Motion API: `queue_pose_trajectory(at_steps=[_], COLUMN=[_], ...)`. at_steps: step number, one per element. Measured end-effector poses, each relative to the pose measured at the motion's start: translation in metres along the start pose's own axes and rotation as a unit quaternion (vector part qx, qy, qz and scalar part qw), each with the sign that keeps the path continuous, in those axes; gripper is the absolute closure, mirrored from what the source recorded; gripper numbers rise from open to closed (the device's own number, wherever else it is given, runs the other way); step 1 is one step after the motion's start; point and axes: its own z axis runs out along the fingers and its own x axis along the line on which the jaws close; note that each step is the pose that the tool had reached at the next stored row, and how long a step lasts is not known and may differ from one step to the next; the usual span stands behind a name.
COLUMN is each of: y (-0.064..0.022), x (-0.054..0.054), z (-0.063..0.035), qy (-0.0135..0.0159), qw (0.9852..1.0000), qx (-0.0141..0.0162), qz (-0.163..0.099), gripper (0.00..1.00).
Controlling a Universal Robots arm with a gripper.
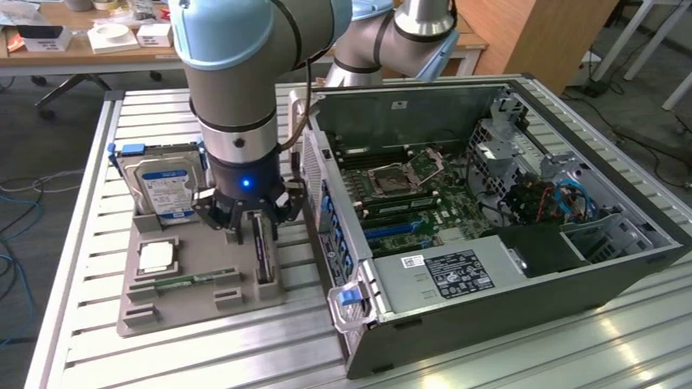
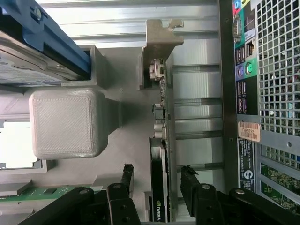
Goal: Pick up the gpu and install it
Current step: 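Pick up the gpu and move the gpu toward the slot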
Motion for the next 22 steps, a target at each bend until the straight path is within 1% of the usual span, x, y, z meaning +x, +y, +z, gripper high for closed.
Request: queue_pose_trajectory(at_steps=[6, 13, 22], y=[0.0022, 0.0021, 0.0022], x=[0.0001, 0.0003, -0.0007], z=[0.0004, 0.0049, 0.0052], qy=[-0.0001, 0.0000, -0.0001], qw=[1.0000, 1.0000, 1.0000], qx=[-0.0001, 0.0000, 0.0000], qz=[0.000, 0.000, 0.000], gripper=[0.47, 0.47, 0.47])
